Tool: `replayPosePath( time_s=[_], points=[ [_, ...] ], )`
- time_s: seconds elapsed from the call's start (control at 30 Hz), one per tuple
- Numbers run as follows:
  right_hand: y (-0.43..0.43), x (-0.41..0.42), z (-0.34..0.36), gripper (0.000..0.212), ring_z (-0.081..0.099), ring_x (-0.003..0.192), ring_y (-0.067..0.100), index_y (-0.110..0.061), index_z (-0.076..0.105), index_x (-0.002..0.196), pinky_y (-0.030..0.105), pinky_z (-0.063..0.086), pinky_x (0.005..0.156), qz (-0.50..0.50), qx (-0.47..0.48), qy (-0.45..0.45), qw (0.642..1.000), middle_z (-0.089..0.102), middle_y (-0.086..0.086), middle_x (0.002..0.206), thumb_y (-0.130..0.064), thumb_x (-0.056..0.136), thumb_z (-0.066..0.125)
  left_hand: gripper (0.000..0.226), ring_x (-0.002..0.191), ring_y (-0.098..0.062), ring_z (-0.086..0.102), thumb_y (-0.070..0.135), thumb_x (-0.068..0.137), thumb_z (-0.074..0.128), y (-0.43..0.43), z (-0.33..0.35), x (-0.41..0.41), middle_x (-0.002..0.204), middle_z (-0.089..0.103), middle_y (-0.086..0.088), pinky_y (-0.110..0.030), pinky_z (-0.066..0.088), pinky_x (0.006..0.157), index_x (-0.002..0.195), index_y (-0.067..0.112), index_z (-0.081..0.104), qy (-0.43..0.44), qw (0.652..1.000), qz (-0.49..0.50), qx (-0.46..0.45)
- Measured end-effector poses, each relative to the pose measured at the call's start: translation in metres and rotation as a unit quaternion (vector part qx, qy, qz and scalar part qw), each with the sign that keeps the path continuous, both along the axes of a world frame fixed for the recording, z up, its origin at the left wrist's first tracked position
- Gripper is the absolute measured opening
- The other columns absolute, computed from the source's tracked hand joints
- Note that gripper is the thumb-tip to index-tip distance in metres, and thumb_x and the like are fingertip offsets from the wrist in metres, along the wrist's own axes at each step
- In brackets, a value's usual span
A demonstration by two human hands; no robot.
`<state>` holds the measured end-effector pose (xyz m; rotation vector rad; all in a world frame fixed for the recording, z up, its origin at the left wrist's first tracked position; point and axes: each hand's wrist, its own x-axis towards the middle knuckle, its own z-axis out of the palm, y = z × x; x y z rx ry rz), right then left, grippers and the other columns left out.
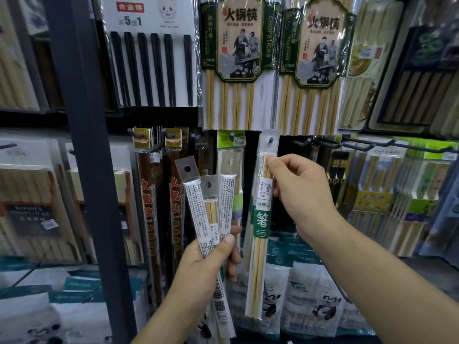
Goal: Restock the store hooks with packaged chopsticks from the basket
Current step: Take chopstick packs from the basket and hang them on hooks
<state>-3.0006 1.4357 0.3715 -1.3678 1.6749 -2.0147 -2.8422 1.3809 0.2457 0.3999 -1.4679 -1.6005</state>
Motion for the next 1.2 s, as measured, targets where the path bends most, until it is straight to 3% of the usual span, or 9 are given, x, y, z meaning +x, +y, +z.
replayPosePath(
  time_s=[0.2,0.37,0.47,0.6,0.77,0.9,1.0,1.07,1.2],
  points=[
    [0.0,-0.003,-0.003,0.031,0.05,0.055,0.011,-0.011,0.07,0.075,0.029,0.047,0.059,-0.011,-0.004,-0.007,1.0,0.057,0.003,0.062,-0.031,0.098,0.065,0.047,0.054,-0.011,0.05,0.054,0.079,0.069,0.003,0.003,0.0,0.073,0.063,-0.002,-0.024,0.045,0.048,0.125,0.045,0.07,0.005,1.0,-0.019,-0.014],
    [0.0,-0.005,0.001,0.03,0.051,0.055,0.009,-0.014,0.07,0.074,0.024,0.048,0.058,-0.006,-0.015,-0.006,1.0,0.058,0.0,0.062,-0.032,0.098,0.065,0.035,0.056,-0.011,0.051,0.047,0.088,0.066,0.004,0.001,-0.001,0.074,0.064,-0.003,-0.024,0.046,0.05,0.122,0.044,0.072,-0.004,0.999,-0.024,-0.021],
    [0.0,-0.005,0.002,0.031,0.051,0.058,0.012,-0.014,0.07,0.073,0.031,0.049,0.064,-0.01,-0.003,0.0,1.0,0.06,0.004,0.065,-0.032,0.097,0.065,0.042,0.055,-0.011,0.051,0.051,0.084,0.069,0.004,0.0,-0.001,0.074,0.063,-0.004,-0.024,0.045,0.049,0.123,0.039,0.072,-0.007,1.0,-0.023,-0.018],
    [0.0,-0.005,0.001,0.033,0.049,0.058,0.012,-0.012,0.07,0.072,0.034,0.049,0.065,-0.024,0.015,0.0,1.0,0.057,0.002,0.062,-0.033,0.097,0.066,0.057,0.054,-0.013,0.049,0.049,0.086,0.07,0.003,0.0,-0.002,0.076,0.064,-0.008,-0.024,0.044,0.048,0.132,0.017,0.064,-0.001,1.0,-0.01,-0.011],
    [0.001,-0.007,0.002,0.033,0.049,0.061,0.014,-0.013,0.069,0.071,0.036,0.049,0.067,-0.018,0.01,0.003,1.0,0.056,0.005,0.064,-0.033,0.097,0.066,0.043,0.054,-0.012,0.049,0.043,0.091,0.066,0.003,0.002,-0.003,0.076,0.065,-0.007,-0.024,0.043,0.047,0.129,0.023,0.066,0.009,1.0,-0.016,-0.008],
    [0.001,-0.008,-0.002,0.034,0.052,0.062,0.015,-0.012,0.07,0.074,0.043,0.054,0.07,-0.028,0.028,0.02,0.999,0.061,0.017,0.07,-0.038,0.096,0.067,0.038,0.053,-0.012,0.05,0.05,0.088,0.068,0.004,0.003,-0.003,0.077,0.066,-0.009,-0.025,0.042,0.046,0.118,0.028,0.071,0.023,1.0,-0.019,0.011],
    [0.003,-0.011,-0.008,0.034,0.055,0.059,0.012,-0.016,0.071,0.075,0.031,0.052,0.064,-0.044,0.042,0.041,0.997,0.064,0.014,0.071,-0.044,0.094,0.068,0.016,0.053,-0.016,0.049,0.037,0.092,0.062,0.003,0.006,-0.002,0.08,0.066,-0.016,-0.027,0.04,0.045,0.099,0.03,0.073,0.045,0.998,-0.017,0.032],
    [0.006,-0.014,-0.013,0.031,0.057,0.06,0.009,-0.02,0.07,0.076,0.024,0.05,0.059,-0.067,0.049,0.06,0.995,0.065,0.007,0.07,-0.046,0.092,0.069,0.019,0.053,-0.016,0.049,0.03,0.093,0.056,0.002,0.007,-0.002,0.079,0.067,-0.015,-0.027,0.039,0.045,0.094,0.036,0.074,0.05,0.998,-0.01,0.035],
    [0.011,-0.013,-0.021,0.021,0.054,0.06,0.0,-0.024,0.063,0.078,0.014,0.046,0.056,-0.117,0.025,0.091,0.989,0.063,-0.006,0.072,-0.038,0.091,0.072,0.017,0.059,-0.018,0.058,0.03,0.1,0.057,0.004,0.014,-0.003,0.084,0.071,-0.013,-0.028,0.048,0.051,0.107,0.035,0.071,0.059,0.998,0.001,0.022]
  ],
)
